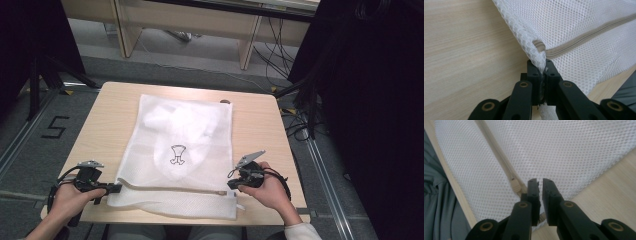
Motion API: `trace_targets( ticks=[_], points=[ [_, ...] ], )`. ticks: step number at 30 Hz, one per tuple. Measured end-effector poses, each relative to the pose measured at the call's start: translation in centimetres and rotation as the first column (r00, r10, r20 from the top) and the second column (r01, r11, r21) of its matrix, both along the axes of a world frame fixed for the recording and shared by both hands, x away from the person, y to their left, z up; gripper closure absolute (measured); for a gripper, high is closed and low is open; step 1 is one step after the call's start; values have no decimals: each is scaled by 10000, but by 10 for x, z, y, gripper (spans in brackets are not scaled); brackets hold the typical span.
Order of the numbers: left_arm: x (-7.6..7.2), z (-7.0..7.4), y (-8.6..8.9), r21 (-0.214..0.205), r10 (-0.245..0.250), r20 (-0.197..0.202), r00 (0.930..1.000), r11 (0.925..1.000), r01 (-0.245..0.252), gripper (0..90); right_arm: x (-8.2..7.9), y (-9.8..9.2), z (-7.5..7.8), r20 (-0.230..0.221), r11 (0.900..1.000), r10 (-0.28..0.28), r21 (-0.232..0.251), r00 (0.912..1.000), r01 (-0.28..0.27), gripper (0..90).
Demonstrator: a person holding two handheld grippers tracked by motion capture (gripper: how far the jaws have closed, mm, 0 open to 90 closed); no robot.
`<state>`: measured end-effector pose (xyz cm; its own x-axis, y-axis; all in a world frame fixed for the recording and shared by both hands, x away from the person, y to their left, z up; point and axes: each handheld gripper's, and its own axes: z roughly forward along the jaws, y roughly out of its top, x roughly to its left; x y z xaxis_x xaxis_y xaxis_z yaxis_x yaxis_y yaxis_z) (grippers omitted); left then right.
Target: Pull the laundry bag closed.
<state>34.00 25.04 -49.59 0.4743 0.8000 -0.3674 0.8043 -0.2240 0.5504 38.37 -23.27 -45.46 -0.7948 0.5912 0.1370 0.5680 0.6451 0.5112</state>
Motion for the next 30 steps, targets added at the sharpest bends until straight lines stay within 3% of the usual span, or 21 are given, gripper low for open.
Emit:
trace_targets(
  ticks=[2,5,6,9,10,12,14,15,16,17,18,19,20,22,23,24,25,26,27,28,30],
  points=[
    [0,-1,0,24,-59,-37,10000,10000,59,844,3,-3,-2,218,9999,-84,145,9997,81,825],
    [0,-2,2,-171,89,60,9999,9998,-88,784,3,-4,-4,93,9985,-539,50,9985,539,801],
    [0,-1,3,-127,156,154,9998,9998,-154,742,2,-4,-4,35,9977,-670,107,9977,670,790],
    [-1,2,3,-795,708,583,9958,9946,-660,650,4,-7,-6,277,9978,-631,214,9976,625,778],
    [-1,4,7,-560,536,848,9950,9972,-490,607,5,-7,-6,358,9972,-724,223,9967,716,766],
    [-1,6,7,-760,1026,1410,9847,9928,-926,548,3,-7,-8,444,9904,-1332,430,9901,1313,734],
    [0,7,12,-825,1310,1709,9765,9895,-1183,483,3,-10,-7,508,9880,-1509,407,9872,1490,720],
    [1,7,14,-822,1495,1833,9716,9872,-1364,443,2,-11,-9,599,9804,-1852,791,9809,1803,701],
    [2,7,16,-902,1834,1966,9632,9816,-1685,395,3,-14,-8,727,9804,-1916,612,9788,1874,677],
    [3,6,19,-799,2037,2104,9562,9784,-1908,350,3,-14,-9,807,9707,-2258,1032,9708,2172,651],
    [3,6,22,-714,2302,2229,9473,9730,-2197,315,5,-18,-9,987,9720,-2265,865,9690,2184,625],
    [4,6,26,-614,2562,2275,9395,9666,-2487,291,6,-19,-11,1248,9641,-2537,1131,9592,2403,610],
    [4,7,31,-471,2790,2303,9323,9601,-2757,283,6,-21,-11,1131,9532,-2885,1278,9508,2741,598],
    [5,6,39,-414,3352,2339,9126,9413,-3351,299,7,-26,-11,1324,9495,-3053,1181,9430,2908,579],
    [5,5,43,-421,3602,2312,9038,9318,-3606,305,8,-26,-14,1411,9350,-3426,1478,9288,3225,569],
    [5,5,46,-464,3806,2253,8969,9237,-3804,307,6,-28,-9,922,9292,-3606,1219,9282,3489,557],
    [5,5,48,-451,3985,2170,8911,9160,-3986,312,10,-31,-14,1631,9315,-3540,1499,9209,3315,552],
    [5,5,49,-468,4045,2170,8884,9133,-4045,315,9,-33,-12,1393,9256,-3712,1345,9180,3539,545],
    [5,4,50,-497,4050,2178,8880,9133,-4043,322,9,-31,-13,1282,9086,-4058,1636,9049,3843,536],
    [5,4,50,-530,4061,2144,8883,9130,-4046,330,10,-33,-14,1488,9144,-3954,1577,9064,3730,531],
    [5,5,48,-466,3894,2215,8940,9200,-3892,337,8,-35,-11,1121,9156,-3973,1154,9108,3852,522]
  ],
)
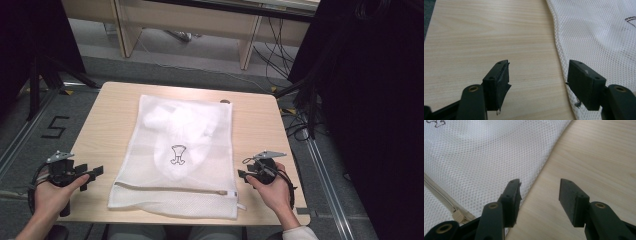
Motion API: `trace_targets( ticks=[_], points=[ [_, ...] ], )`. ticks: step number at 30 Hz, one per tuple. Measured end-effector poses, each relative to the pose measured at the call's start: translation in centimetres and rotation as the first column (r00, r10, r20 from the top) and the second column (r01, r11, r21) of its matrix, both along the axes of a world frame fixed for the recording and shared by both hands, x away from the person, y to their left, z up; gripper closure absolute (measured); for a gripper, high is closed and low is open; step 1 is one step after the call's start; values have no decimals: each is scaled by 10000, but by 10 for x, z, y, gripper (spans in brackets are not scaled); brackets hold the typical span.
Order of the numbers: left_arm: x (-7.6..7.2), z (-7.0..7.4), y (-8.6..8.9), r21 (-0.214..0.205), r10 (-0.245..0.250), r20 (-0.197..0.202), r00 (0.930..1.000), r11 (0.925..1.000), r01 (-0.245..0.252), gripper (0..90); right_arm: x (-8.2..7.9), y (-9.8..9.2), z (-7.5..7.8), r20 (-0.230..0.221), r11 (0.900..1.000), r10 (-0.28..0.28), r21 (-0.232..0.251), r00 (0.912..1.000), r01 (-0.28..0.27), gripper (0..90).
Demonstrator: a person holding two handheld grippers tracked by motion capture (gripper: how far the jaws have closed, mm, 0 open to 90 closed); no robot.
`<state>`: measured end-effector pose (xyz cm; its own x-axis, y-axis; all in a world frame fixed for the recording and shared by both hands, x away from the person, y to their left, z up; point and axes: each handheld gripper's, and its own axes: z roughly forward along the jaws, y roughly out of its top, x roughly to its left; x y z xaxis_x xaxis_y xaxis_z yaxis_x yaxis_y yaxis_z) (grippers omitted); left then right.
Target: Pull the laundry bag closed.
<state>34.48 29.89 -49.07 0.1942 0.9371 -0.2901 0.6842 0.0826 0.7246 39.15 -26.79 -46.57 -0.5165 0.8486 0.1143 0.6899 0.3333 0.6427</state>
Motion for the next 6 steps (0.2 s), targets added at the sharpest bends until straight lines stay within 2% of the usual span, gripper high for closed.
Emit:
trace_targets(
  ticks=[1,2,3,4,5,6],
  points=[
    [0,0,-1,-34,-62,48,10000,10000,63,340,0,-1,-1,223,10000,48,-24,9997,-48,520],
    [0,0,-2,-20,-110,53,9999,9999,110,342,-2,0,-2,88,9996,-212,205,9997,210,516],
    [0,0,-2,-12,-123,49,9999,9999,123,345,0,-4,-3,450,9995,284,-119,9986,-279,513],
    [0,0,-2,-2,-139,21,9999,9999,139,347,-1,-3,-3,280,9999,123,-51,9995,-122,511],
    [0,-1,-2,-13,-140,8,9999,9999,140,348,-3,-2,-1,-213,9999,-4,103,9998,6,508],
    [1,-1,-1,-14,-145,-5,9999,9999,145,348,-2,-4,-2,14,9997,223,56,9998,-223,506]
  ],
)
